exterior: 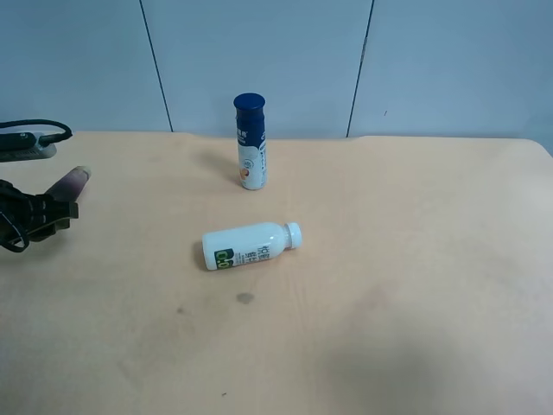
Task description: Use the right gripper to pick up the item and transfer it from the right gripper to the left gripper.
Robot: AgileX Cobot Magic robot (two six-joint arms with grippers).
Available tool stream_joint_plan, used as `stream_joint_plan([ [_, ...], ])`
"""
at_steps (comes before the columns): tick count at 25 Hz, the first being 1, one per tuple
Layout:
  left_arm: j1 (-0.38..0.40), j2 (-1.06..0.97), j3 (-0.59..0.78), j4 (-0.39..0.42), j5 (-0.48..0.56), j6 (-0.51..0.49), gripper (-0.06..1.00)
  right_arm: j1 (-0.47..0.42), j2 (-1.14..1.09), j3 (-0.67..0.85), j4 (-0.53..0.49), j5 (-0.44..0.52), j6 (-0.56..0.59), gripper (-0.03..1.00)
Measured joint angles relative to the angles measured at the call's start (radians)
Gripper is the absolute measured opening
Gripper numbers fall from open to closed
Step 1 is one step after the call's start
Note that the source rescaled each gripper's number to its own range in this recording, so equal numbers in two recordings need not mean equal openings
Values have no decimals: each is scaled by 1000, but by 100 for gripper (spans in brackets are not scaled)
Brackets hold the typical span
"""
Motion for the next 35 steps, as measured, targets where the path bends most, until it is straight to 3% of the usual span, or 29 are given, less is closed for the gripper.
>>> stream_joint_plan([
  [10,-74,94,5,4,-27,4,0,0,0,0,0,0,0,100],
  [14,-102,94,5,48,-56,20,1,0,0,0,0,0,0,100],
  [15,-102,94,5,61,-66,21,11,0,0,0,0,0,0,100],
  [17,-103,94,5,70,-89,22,61,0,0,0,1,0,0,100],
  [19,-103,94,5,77,-98,23,87,0,0,0,4,0,0,100],
  [20,-103,94,5,79,-98,24,93,0,0,0,4,0,0,100],
  [27,-105,69,4,82,-36,27,98,0,0,0,5,0,0,100],
  [31,-105,-17,4,82,99,27,98,0,0,0,5,0,0,100],
  [35,-105,-137,-30,82,318,27,99,0,0,0,5,0,0,100],
])
